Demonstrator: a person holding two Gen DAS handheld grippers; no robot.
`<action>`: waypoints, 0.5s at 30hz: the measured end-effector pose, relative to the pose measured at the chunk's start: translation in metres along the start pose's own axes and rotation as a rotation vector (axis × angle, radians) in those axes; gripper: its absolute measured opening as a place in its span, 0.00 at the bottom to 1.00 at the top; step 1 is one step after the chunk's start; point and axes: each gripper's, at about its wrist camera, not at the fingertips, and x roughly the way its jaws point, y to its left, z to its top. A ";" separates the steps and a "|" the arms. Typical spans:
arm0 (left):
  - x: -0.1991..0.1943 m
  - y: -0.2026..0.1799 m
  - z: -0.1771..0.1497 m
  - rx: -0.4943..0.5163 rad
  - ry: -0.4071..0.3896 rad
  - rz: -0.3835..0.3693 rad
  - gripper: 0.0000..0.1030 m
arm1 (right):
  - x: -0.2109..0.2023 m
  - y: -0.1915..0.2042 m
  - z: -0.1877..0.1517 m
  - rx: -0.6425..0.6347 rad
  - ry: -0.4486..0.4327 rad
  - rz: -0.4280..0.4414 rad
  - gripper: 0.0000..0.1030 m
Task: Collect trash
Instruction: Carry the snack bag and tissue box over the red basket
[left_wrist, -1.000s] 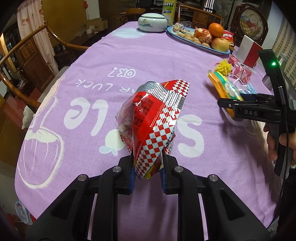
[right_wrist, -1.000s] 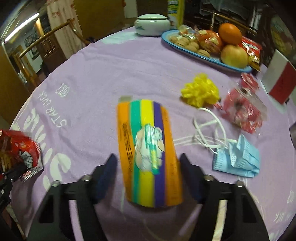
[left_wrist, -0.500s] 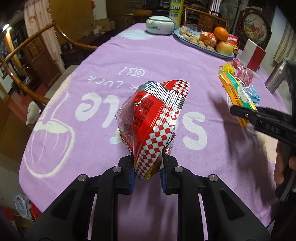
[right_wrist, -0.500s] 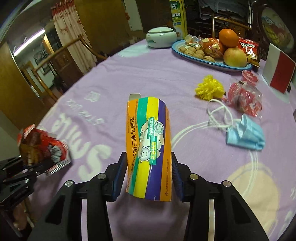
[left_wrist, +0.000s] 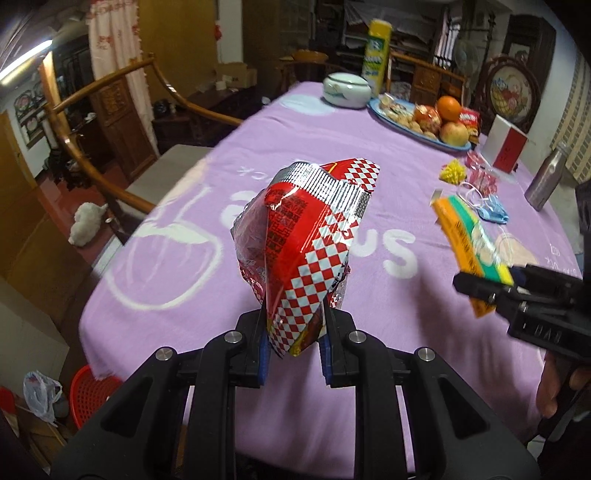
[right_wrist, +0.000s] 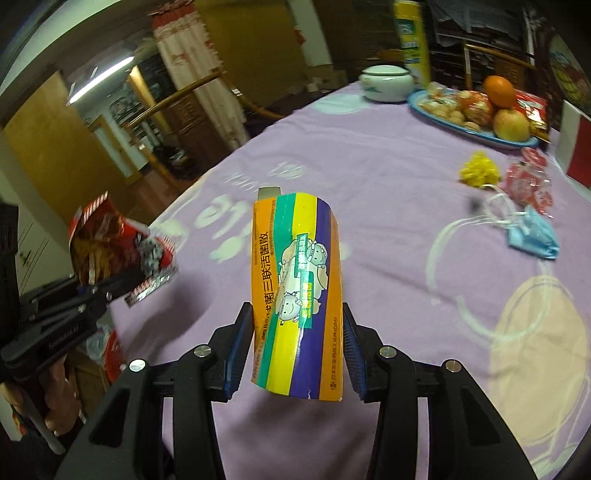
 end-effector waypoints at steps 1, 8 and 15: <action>-0.006 0.008 -0.005 -0.013 -0.008 0.008 0.22 | 0.002 0.011 -0.003 -0.015 0.005 0.014 0.44; -0.050 0.075 -0.041 -0.129 -0.061 0.074 0.22 | 0.014 0.095 -0.009 -0.128 0.024 0.125 0.44; -0.087 0.162 -0.086 -0.292 -0.093 0.175 0.22 | 0.050 0.203 -0.016 -0.272 0.125 0.304 0.44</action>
